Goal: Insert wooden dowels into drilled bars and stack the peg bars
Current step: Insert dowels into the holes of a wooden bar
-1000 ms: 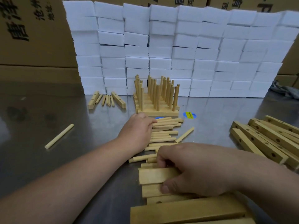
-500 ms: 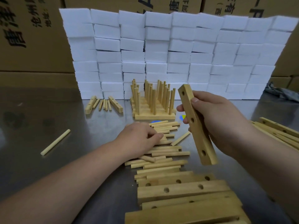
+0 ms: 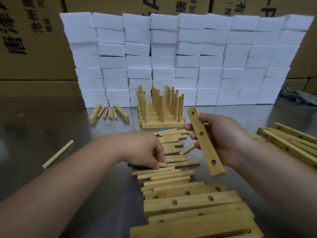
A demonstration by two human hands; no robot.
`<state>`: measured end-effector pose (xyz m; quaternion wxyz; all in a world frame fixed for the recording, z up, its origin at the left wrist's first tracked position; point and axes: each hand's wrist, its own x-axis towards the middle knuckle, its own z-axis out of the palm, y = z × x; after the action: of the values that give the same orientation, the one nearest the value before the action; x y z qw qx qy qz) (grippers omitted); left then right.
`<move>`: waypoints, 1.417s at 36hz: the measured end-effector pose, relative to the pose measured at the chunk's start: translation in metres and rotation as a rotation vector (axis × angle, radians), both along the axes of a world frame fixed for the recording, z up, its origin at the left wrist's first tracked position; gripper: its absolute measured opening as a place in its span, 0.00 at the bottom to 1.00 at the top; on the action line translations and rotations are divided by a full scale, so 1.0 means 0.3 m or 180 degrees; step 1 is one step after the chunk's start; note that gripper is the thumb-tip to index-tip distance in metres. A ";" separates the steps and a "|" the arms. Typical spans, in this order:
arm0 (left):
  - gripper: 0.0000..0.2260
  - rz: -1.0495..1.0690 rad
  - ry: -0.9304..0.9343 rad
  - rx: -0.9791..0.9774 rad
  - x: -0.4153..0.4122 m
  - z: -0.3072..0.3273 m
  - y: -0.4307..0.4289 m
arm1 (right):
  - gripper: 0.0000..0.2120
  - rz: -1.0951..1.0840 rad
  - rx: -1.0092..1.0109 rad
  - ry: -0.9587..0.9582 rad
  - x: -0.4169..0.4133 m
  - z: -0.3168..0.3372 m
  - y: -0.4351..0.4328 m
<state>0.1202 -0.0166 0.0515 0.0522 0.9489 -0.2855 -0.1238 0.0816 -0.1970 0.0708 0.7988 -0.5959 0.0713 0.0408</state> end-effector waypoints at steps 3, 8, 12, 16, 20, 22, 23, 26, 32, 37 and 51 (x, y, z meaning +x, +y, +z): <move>0.01 0.0016 -0.0113 -0.0235 -0.006 0.014 -0.004 | 0.09 -0.0004 -0.0085 -0.0126 0.001 0.001 -0.001; 0.08 0.0264 -0.0528 -0.1784 -0.049 0.107 -0.015 | 0.15 0.0129 -0.0464 -0.0489 -0.006 0.014 -0.005; 0.09 0.0310 -0.1196 -0.2301 -0.068 0.128 -0.028 | 0.14 0.0309 -0.0809 -0.0795 -0.019 0.014 0.004; 0.13 0.0334 -0.1456 -0.2189 -0.074 0.135 -0.031 | 0.15 0.0316 -0.1002 -0.0975 -0.031 0.013 0.013; 0.13 0.0327 -0.1448 -0.2014 -0.080 0.149 -0.026 | 0.15 0.0225 -0.1035 -0.1004 -0.034 0.019 0.014; 0.10 0.0408 -0.1496 -0.2083 -0.081 0.154 -0.024 | 0.15 0.0181 -0.1043 -0.0999 -0.033 0.022 0.011; 0.09 0.0439 -0.1519 -0.2119 -0.081 0.157 -0.023 | 0.14 0.0163 -0.1042 -0.1003 -0.033 0.024 0.009; 0.06 0.0441 -0.1585 -0.2200 -0.082 0.160 -0.021 | 0.13 0.0137 -0.1022 -0.1030 -0.035 0.026 0.007; 0.07 0.0307 -0.1795 -0.2089 -0.086 0.152 -0.014 | 0.12 0.0118 -0.1068 -0.1066 -0.040 0.026 0.008; 0.08 0.0172 -0.2005 -0.2014 -0.095 0.155 -0.017 | 0.13 0.0065 -0.1174 -0.1181 -0.045 0.029 0.006; 0.04 0.0123 -0.2469 -0.1761 -0.109 0.163 -0.021 | 0.15 -0.0059 -0.1440 -0.1397 -0.064 0.043 0.008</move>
<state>0.0874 -0.0227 0.1006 0.1947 0.8808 -0.2884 0.3212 0.0623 -0.1945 0.0836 0.6427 -0.7524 -0.0902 -0.1130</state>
